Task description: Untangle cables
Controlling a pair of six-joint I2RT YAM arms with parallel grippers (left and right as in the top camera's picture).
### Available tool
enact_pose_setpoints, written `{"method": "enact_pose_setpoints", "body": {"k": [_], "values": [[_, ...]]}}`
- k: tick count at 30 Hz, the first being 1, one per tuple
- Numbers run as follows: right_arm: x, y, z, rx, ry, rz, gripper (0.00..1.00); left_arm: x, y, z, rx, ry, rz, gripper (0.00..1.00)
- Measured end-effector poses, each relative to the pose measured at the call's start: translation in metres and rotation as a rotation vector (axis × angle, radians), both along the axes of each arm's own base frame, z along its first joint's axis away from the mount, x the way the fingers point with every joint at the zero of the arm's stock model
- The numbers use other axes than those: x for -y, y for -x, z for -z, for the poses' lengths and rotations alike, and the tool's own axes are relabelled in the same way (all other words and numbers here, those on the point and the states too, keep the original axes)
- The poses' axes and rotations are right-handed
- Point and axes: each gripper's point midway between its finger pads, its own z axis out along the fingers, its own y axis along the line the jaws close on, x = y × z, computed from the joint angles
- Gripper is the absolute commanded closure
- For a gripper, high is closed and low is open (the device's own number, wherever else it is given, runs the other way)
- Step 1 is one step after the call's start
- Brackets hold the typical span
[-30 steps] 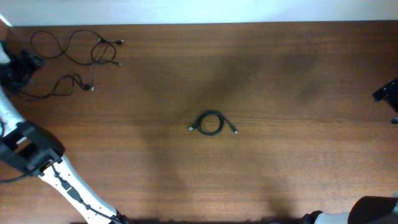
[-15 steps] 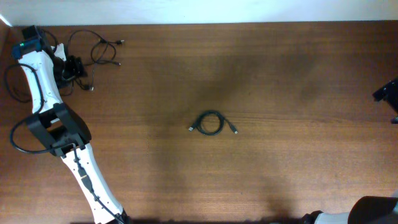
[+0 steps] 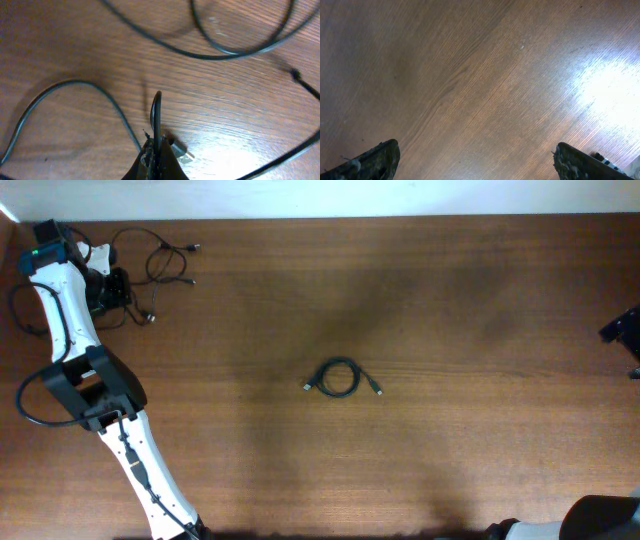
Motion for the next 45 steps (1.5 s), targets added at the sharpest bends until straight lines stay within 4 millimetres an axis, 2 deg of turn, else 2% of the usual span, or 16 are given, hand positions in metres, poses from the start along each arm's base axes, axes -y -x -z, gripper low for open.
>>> {"method": "enact_pose_setpoints", "body": {"k": [4,5,6,7,8,13,18,21,24,26,27,28,31,37,40,45], "values": [[0.0,0.0,0.0,0.0,0.0,0.0,0.02,0.0,-0.001,-0.002,0.028,0.004,0.068,1.0],[0.0,0.0,0.0,0.0,0.0,0.0,0.02,-0.002,0.0,-0.002,0.033,0.004,0.076,0.97],[0.0,0.0,0.0,0.0,0.0,0.0,0.01,-0.005,0.001,-0.002,0.037,0.006,0.077,0.64],[0.0,0.0,0.0,0.0,0.0,0.0,0.02,-0.012,0.004,-0.001,0.038,0.008,0.071,0.42],[0.0,0.0,0.0,0.0,0.0,0.0,0.02,-0.017,0.007,0.0,0.035,0.013,0.055,0.33],[0.0,0.0,0.0,0.0,0.0,0.0,0.02,-0.055,0.029,0.002,0.025,0.069,-0.096,0.09],[0.0,0.0,0.0,0.0,0.0,0.0,0.02,-0.065,0.037,-0.003,0.061,0.161,-0.137,0.08],[0.0,0.0,0.0,0.0,0.0,0.0,0.01,-0.057,0.034,-0.006,0.075,0.195,-0.126,0.16],[0.0,0.0,0.0,0.0,0.0,0.0,0.02,-0.042,0.027,-0.009,0.089,0.224,-0.095,0.2],[0.0,0.0,0.0,0.0,0.0,0.0,0.02,-0.027,0.017,-0.016,0.11,0.235,-0.059,0.18],[0.0,0.0,0.0,0.0,0.0,-0.001,0.02,-0.02,0.012,-0.019,0.117,0.235,-0.044,0.04],[0.0,0.0,0.0,0.0,0.0,0.0,0.02,-0.015,0.008,-0.022,0.123,0.231,-0.03,0.0],[0.0,0.0,0.0,0.0,0.0,0.0,0.02,-0.005,-0.003,-0.029,0.129,0.178,-0.007,0.01],[0.0,0.0,0.0,0.0,0.0,0.0,0.02,-0.026,-0.001,-0.041,0.085,0.024,-0.109,0.0],[0.0,0.0,0.0,0.0,0.0,0.0,0.02,-0.033,0.001,-0.042,0.076,0.009,-0.156,0.08],[0.0,0.0,0.0,0.0,0.0,0.0,0.02,-0.02,-0.006,-0.049,0.104,0.062,-0.159,0.16]]}}
